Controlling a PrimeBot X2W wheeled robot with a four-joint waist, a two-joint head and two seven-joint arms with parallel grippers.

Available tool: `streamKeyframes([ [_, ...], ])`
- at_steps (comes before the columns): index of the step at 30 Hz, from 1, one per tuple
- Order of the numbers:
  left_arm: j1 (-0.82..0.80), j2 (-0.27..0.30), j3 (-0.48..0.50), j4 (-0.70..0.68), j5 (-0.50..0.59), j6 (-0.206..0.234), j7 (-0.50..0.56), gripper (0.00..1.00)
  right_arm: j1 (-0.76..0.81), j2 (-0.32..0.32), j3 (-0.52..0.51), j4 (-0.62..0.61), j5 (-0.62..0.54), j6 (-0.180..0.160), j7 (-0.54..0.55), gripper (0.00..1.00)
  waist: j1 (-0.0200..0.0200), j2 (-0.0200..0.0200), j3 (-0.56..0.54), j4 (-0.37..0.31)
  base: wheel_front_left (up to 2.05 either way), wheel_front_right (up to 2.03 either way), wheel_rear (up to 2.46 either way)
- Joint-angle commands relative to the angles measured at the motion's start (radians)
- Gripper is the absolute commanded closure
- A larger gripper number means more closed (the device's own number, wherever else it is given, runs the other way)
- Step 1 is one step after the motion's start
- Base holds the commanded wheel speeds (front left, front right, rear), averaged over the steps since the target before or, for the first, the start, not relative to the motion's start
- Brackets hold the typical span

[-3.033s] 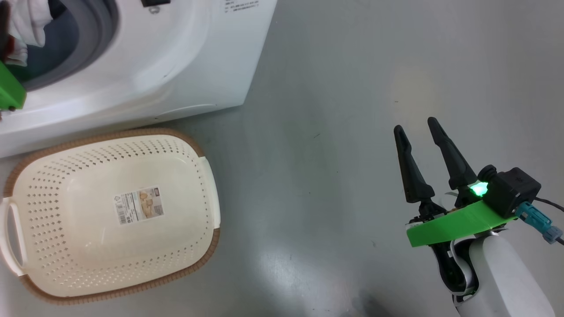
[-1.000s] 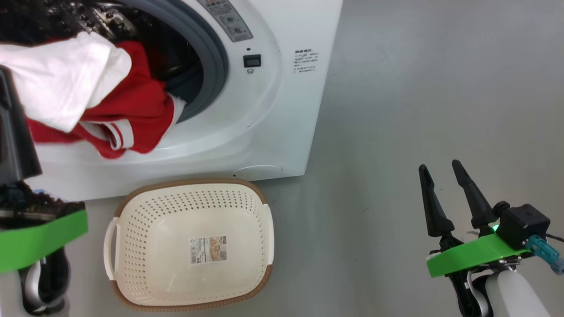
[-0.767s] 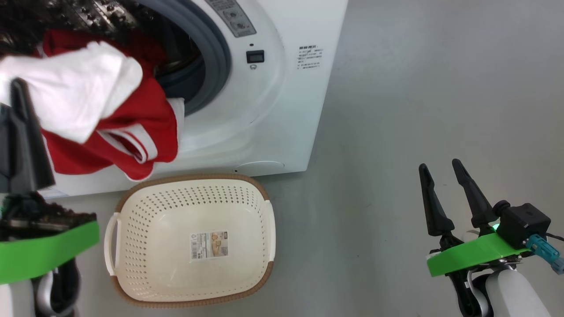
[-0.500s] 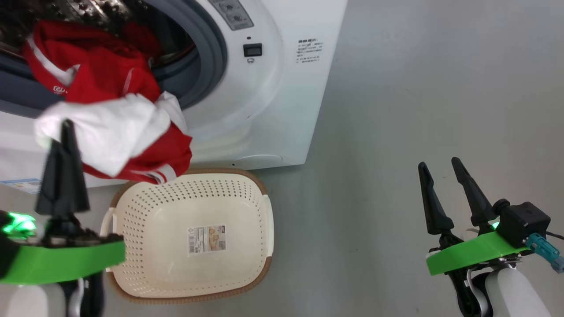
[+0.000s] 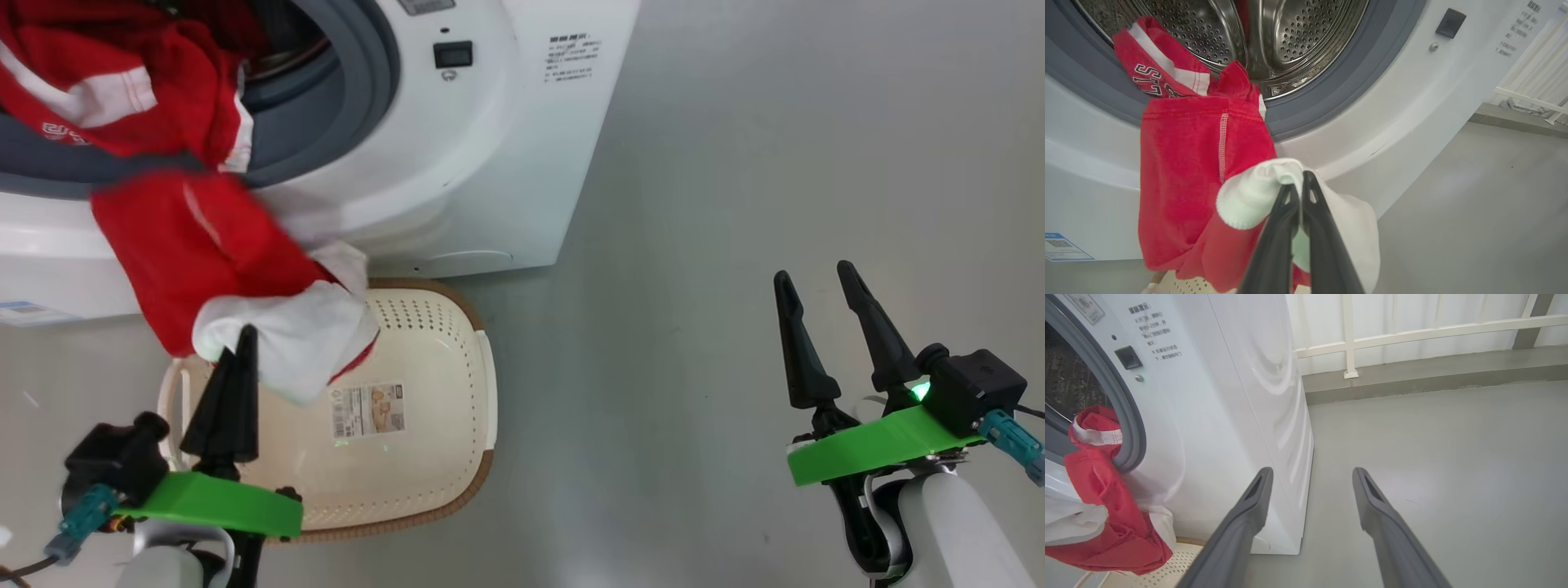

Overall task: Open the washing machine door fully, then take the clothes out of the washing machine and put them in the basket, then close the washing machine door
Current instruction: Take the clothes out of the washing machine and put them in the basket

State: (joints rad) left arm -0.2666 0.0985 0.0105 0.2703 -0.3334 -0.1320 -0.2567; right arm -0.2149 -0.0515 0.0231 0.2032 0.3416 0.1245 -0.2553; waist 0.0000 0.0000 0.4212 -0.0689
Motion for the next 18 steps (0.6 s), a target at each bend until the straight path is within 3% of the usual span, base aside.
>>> streamKeyframes([
  [1,-0.015,0.028,0.022,0.008,0.007,0.001,-0.005,1.00,-0.022,0.001,0.029,-0.029,-0.003,0.006,-0.006,0.00,0.0000,0.0000,0.024,-0.010,0.00,0.00,0.00],
  [18,-0.205,0.090,-0.074,0.427,-0.005,0.001,-0.005,1.00,-0.075,0.001,0.055,-0.047,0.005,0.006,-0.006,0.00,0.0000,0.0000,0.168,-0.036,0.00,0.00,0.00],
])
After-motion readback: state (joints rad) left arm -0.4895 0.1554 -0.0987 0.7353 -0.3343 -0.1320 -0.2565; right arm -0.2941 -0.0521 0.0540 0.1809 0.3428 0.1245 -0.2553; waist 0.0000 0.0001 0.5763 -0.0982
